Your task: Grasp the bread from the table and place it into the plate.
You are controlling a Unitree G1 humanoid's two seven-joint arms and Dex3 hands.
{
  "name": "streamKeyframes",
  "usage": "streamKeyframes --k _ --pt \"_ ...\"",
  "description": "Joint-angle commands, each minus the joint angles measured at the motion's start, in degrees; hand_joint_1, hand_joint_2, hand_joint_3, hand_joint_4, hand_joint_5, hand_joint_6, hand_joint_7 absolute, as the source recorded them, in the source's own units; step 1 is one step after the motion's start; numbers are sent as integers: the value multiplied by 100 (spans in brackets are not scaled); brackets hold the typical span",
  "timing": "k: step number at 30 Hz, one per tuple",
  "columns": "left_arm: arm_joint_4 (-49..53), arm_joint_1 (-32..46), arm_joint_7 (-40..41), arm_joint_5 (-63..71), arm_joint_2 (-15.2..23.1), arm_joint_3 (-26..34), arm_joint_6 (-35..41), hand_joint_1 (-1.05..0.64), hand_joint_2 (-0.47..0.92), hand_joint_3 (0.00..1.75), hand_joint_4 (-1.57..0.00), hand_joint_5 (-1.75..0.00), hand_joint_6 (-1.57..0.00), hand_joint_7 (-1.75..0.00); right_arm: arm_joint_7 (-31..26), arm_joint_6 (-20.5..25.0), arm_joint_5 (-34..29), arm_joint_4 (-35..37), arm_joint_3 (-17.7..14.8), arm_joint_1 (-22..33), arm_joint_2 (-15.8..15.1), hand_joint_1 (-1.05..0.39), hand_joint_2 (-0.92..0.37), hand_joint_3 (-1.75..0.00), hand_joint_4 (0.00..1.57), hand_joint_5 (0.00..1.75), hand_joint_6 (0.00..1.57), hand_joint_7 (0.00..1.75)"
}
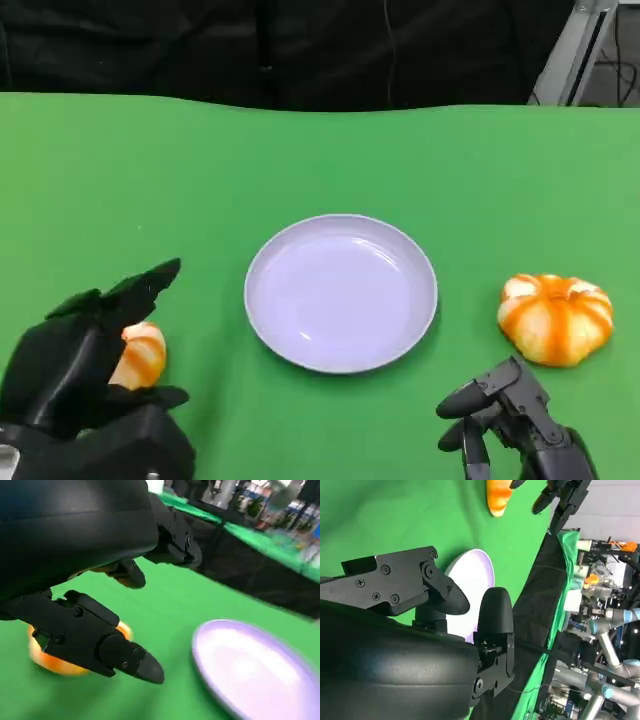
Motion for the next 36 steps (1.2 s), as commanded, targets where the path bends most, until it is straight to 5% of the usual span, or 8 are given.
streamKeyframes --k 1,11,36 --pt "-368 -8 -323 742 305 -243 757 -52 92 2 -20 -40 -26 0 -23 32 29 -81 -27 51 -20 -3 -92 -98 27 175 14 175" --pt "-544 -409 -1417 1908 471 -847 2326 -61 92 1 -16 -34 -26 -1 16 132 160 -147 17 101 38 -5 -92 -98 27 175 15 175" --pt "2772 -2021 -889 1530 546 -1928 2912 -62 92 4 -26 -39 -31 -2 9 210 152 -226 46 156 47 -4 -92 -97 26 175 14 175"
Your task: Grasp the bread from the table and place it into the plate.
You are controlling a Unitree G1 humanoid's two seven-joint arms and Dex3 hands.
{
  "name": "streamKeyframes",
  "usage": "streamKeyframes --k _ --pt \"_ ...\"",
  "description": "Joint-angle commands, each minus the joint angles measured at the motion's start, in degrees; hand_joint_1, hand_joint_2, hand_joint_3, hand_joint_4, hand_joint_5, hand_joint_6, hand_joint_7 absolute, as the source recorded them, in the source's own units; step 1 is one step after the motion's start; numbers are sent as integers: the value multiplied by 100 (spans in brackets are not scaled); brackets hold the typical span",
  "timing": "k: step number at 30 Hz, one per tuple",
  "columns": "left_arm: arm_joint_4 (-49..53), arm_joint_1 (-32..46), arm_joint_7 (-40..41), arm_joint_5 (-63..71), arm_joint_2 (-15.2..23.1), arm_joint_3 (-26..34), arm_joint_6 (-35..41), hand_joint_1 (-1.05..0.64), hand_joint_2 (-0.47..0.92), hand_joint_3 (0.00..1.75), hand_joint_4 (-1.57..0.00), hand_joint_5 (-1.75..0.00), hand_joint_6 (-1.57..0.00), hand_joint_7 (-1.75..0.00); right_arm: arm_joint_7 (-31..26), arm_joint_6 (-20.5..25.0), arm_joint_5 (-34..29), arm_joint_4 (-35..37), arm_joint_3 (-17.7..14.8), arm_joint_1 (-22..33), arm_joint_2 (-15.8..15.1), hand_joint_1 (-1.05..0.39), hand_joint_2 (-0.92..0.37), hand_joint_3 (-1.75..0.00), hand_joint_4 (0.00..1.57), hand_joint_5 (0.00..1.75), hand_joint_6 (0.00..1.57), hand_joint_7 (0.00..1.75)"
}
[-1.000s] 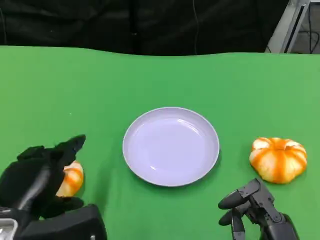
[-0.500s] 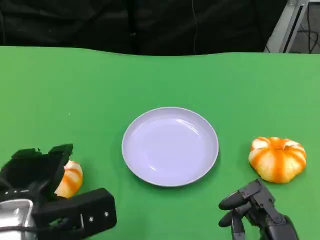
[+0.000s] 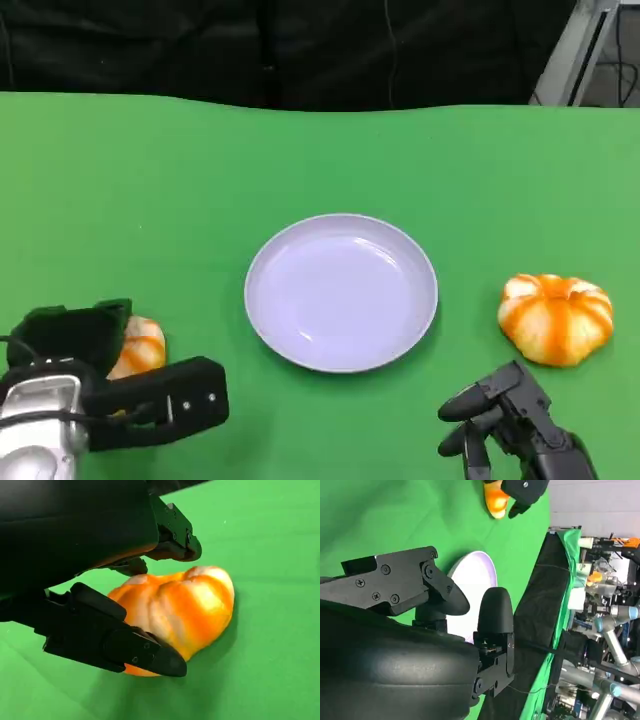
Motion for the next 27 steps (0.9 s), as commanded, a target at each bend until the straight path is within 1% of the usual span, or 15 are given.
streamKeyframes --k 1,2,3,4,5,6,7,8,9,12,15,16,20,26,27 --pt "284 2 -44 -255 210 -103 -102 -54 92 8 -51 -111 -53 -9 -8 45 52 -126 -14 40 -12 -4 -92 -98 26 175 13 175" --pt "274 18 17 -338 272 -110 -254 -50 92 12 -63 -142 -67 -14 -9 46 50 -129 -13 39 -12 -4 -92 -98 26 175 13 175" --pt "264 39 124 -413 321 -111 -395 -48 92 16 -70 -158 -78 -19 -12 46 46 -129 -13 37 -11 -3 -92 -98 26 175 13 175" --pt "263 50 210 -459 353 -118 -479 -46 92 21 -75 -168 -86 -32 -13 45 43 -128 -12 35 -11 -3 -92 -98 25 175 13 175" --pt "228 89 421 -538 363 -82 -612 -45 92 24 -77 -171 -85 -52 -26 33 17 -120 -14 28 -13 -3 -92 -99 25 175 13 175" --pt "181 143 689 -621 379 -41 -792 -43 92 28 -78 -173 -72 -99 -32 35 4 -123 -13 25 -12 -3 -92 -99 25 175 13 175" --pt "145 190 932 -691 386 -2 -937 -40 92 34 -80 -174 -64 -143 -29 56 8 -138 -9 28 -9 -3 -92 -98 25 175 13 175" --pt "109 229 1125 -744 395 24 -1043 -39 92 36 -81 -174 -62 -159 -26 74 11 -151 -6 31 -7 -3 -92 -98 25 175 13 175" --pt "90 255 1267 -781 406 34 -1112 -39 92 38 -82 -174 -61 -166 -24 86 9 -160 -5 33 -8 -3 -92 -98 25 175 13 175" --pt "60 308 1573 -829 437 37 -1242 -37 92 36 -81 -175 -57 -174 -25 83 13 -161 -6 34 -12 -3 -92 -98 25 175 13 175" --pt "110 307 1732 -893 457 34 -1335 -37 92 35 -82 -175 -56 -175 -23 75 6 -162 -12 27 -24 -3 -92 -99 25 175 13 175" --pt "150 306 1826 -936 457 49 -1406 -37 91 33 -80 -175 -53 -175 -35 52 -29 -150 -22 11 -37 -3 -92 -99 25 175 13 175" --pt "401 299 2455 -1036 449 82 -1790 -34 89 29 -79 -175 -54 -175 -68 -21 -69 -80 -42 -34 -35 -2 -92 -97 26 175 13 175" --pt "737 244 3161 -1072 483 48 -2243 -32 89 29 -78 -175 -54 -175 -91 -11 -115 -84 -46 -31 -27 -3 -92 -98 27 175 13 175" --pt "818 236 3370 -1102 483 63 -2416 -31 89 29 -78 -175 -54 -175 -116 -36 -157 -70 -50 -35 -33 -3 -92 -98 27 175 13 175"
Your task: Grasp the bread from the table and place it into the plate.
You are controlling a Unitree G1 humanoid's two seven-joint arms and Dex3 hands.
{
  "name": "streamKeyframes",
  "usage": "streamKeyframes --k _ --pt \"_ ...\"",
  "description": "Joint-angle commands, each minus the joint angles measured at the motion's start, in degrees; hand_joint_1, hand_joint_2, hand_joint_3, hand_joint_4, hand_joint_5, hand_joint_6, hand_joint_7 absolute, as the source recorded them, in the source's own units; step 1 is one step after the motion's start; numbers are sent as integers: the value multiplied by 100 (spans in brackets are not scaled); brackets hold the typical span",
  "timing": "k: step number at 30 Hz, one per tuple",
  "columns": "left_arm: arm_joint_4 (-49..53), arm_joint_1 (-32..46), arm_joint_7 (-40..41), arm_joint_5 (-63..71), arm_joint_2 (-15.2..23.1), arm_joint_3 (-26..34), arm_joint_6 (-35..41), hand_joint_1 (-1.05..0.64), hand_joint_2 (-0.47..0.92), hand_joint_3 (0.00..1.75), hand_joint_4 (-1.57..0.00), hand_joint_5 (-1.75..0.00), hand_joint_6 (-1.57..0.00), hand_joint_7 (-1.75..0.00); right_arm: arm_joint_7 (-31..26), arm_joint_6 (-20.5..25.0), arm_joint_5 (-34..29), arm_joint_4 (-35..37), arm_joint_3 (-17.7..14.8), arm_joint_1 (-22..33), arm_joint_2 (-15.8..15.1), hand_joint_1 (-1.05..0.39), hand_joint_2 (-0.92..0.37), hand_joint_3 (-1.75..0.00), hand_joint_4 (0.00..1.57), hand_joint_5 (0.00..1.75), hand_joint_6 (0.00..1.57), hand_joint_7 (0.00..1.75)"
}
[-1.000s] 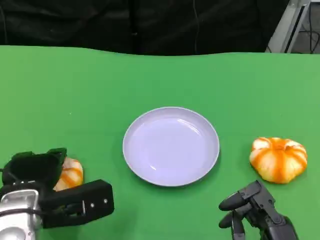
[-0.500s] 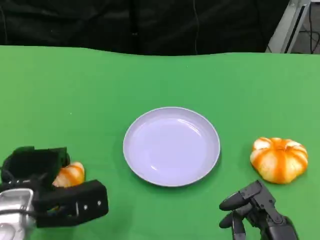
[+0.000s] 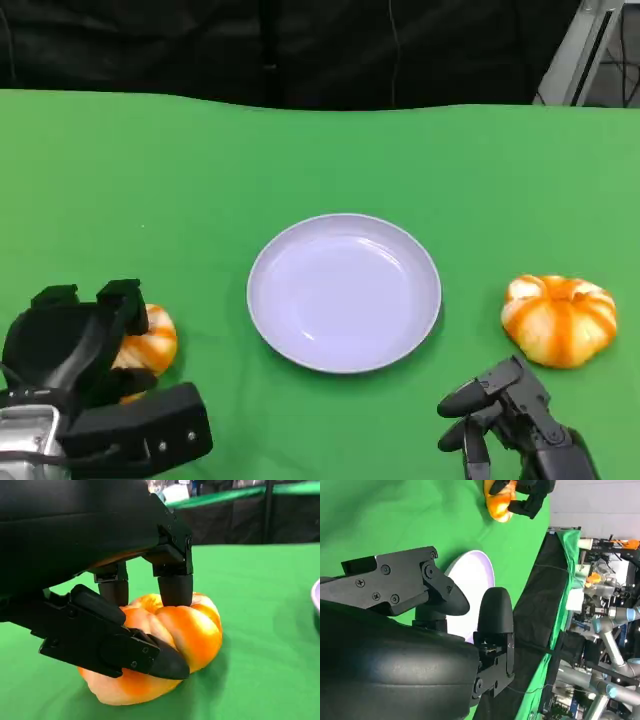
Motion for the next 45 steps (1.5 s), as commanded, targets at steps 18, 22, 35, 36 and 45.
streamKeyframes --k 18,22,35,36,45 --pt "-395 -372 1271 5 -216 -67 -970 -25 46 121 -84 -175 -62 -175 -28 -17 56 -20 -27 10 -50 -2 -92 -99 25 175 12 175" --pt "-408 -583 1267 35 -387 -145 -943 -23 44 120 -85 -175 -63 -175 12 16 95 -44 2 36 -42 -3 -92 -98 24 175 12 175" --pt "-160 -1370 855 67 -1073 -551 -742 -23 39 117 -88 -175 -67 -175 3 78 54 -96 86 98 -6 -5 -92 -97 23 175 10 175" --pt "-122 -1434 813 82 -1116 -594 -726 -23 38 116 -88 -175 -67 -175 1 75 54 -96 99 100 -2 -5 -92 -97 23 175 10 175" --pt "268 -1870 513 35 -1440 -877 -798 -24 38 116 -87 -175 -67 -175 -91 48 -23 -86 188 110 29 -5 -92 -97 24 175 11 175"
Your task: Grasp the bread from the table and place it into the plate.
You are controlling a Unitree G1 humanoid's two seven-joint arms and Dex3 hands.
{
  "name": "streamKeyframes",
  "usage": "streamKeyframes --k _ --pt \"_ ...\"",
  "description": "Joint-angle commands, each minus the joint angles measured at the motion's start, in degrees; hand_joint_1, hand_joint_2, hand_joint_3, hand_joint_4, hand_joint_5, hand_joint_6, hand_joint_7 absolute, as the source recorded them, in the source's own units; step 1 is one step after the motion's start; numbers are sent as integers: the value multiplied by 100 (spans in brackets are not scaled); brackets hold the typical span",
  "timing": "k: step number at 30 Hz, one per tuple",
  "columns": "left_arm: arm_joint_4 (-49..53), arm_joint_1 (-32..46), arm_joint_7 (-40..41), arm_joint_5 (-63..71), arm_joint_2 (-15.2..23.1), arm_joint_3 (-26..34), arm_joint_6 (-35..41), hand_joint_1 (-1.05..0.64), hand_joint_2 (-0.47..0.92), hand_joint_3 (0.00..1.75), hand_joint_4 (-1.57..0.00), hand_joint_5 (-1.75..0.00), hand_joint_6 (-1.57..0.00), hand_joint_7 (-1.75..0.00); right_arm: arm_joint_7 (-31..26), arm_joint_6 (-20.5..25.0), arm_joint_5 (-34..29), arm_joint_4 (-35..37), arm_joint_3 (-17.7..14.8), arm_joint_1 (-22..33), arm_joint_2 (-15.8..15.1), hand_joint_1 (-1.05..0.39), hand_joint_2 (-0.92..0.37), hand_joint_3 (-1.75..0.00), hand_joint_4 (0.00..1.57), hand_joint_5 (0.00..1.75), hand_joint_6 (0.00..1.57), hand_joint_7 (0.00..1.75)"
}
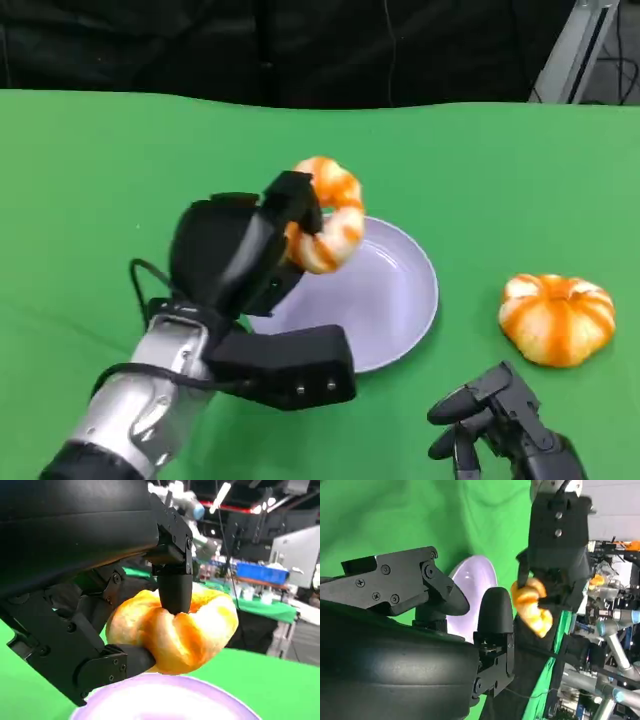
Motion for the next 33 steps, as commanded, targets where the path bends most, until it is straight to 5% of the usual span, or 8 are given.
streamKeyframes --k 1,9,13,19,20,21,23,33 --pt "309 -325 -48 15 -79 -141 -65 -25 38 115 -88 -175 -67 -175 -78 -18 -23 -53 16 42 15 -4 -92 -98 23 175 11 175" --pt "964 -738 -353 -126 -328 -353 -103 -26 50 91 -86 -175 -65 -175 -79 64 27 -144 110 105 45 -3 -92 -100 21 175 10 175" --pt "943 -768 -723 -184 -349 -372 23 -31 65 69 -70 -175 -71 -117 -86 111 30 -181 132 128 58 -5 -92 -100 21 175 10 175" --pt "917 -758 -773 -171 -355 -350 32 -31 67 65 -68 -175 -73 -112 -87 126 29 -192 136 131 57 -5 -92 -100 21 175 10 175" --pt "786 -771 -1285 -117 -308 -439 270 -38 70 60 -58 -160 -62 -101 -81 121 46 -205 153 146 62 -4 -92 -100 20 175 10 175" --pt "673 -776 -1684 -75 -272 -506 460 -52 81 40 -43 -117 -44 -70 -78 118 59 -214 167 157 66 -4 -92 -100 20 175 9 175" --pt "487 -763 -2159 -32 -227 -578 711 -63 90 23 -36 -73 -35 -36 -77 116 74 -225 183 168 66 -4 -92 -100 19 175 9 175" --pt "245 -708 -2360 -58 -183 -634 925 -66 92 18 -35 -59 -34 -24 -83 125 77 -235 191 171 59 -4 -92 -100 19 175 9 175"
